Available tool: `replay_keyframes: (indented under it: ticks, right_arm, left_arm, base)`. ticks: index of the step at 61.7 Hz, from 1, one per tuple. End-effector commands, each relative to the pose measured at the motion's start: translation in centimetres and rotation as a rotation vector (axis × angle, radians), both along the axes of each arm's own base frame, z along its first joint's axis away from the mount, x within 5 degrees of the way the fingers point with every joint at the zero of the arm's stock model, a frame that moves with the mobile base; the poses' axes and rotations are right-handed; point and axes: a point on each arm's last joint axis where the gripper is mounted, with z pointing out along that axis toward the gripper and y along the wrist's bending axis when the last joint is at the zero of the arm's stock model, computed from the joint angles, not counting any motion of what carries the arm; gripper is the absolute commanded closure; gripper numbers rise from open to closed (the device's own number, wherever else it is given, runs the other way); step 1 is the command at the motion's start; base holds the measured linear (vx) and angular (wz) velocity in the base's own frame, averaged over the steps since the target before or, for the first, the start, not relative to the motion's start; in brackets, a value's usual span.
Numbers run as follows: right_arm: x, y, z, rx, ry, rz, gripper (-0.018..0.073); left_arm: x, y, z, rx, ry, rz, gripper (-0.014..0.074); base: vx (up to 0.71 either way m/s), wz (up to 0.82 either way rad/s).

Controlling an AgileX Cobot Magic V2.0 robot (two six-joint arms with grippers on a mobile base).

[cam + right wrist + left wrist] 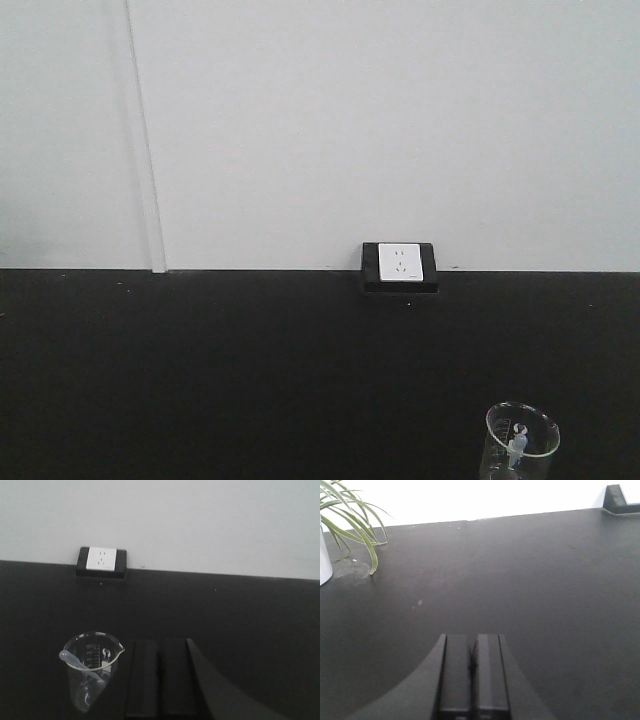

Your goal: Grab transparent chemical and place on left bench

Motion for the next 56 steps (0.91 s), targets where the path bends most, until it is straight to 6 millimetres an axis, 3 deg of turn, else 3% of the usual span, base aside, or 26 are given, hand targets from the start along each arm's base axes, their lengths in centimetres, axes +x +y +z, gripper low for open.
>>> replay_keyframes:
  ticks: [1, 12, 19, 25, 31, 42, 56]
  right_arm:
    - [1.9, 0.0, 1.3, -0.001, -0.072, 0.011, 0.0492]
    - [4.8, -0.1, -0.4, 0.006, 0.003, 0.022, 0.0324]
    - [6.8, 0.1, -0.6, -0.009, -0.077, 0.049, 0.0179]
    - [8.6, 0.2, -0.5, -0.011, -0.199, 0.073, 0.0111]
    - [9.7, 0.4, -1.1, -0.022, -0.241, 0.104, 0.0100]
    - [10.0, 1.5, -2.9, -0.118, -0.109, 0.237, 0.0102]
    - [9.6, 2.9, -3.1, 0.008, -0.074, 0.389, 0.0102]
  left_arm:
    - [-0.1, 0.0, 0.3, -0.014, -0.081, -0.001, 0.0600]
    - [-0.1, 0.0, 0.3, -0.014, -0.081, -0.001, 0.0600]
    - [-0.1, 0.0, 0.3, -0.014, -0.081, -0.001, 0.0600]
    - [-0.1, 0.0, 0.3, -0.014, -0.081, -0.001, 0.0600]
    - [-0.1, 0.0, 0.3, -0.014, -0.081, -0.001, 0.0600]
    - [-0.1, 0.0, 0.3, -0.014, -0.081, -0.001, 0.0600]
    - [-0.1, 0.0, 0.3, -0.014, -0.081, -0.001, 0.0600]
  base:
    - [0.00, 0.00]
    - [0.00, 0.00]
    - [0.00, 0.00]
    - [0.00, 0.00]
    - [0.00, 0.00]
    - [0.00, 0.00]
    - [0.00, 0.00]
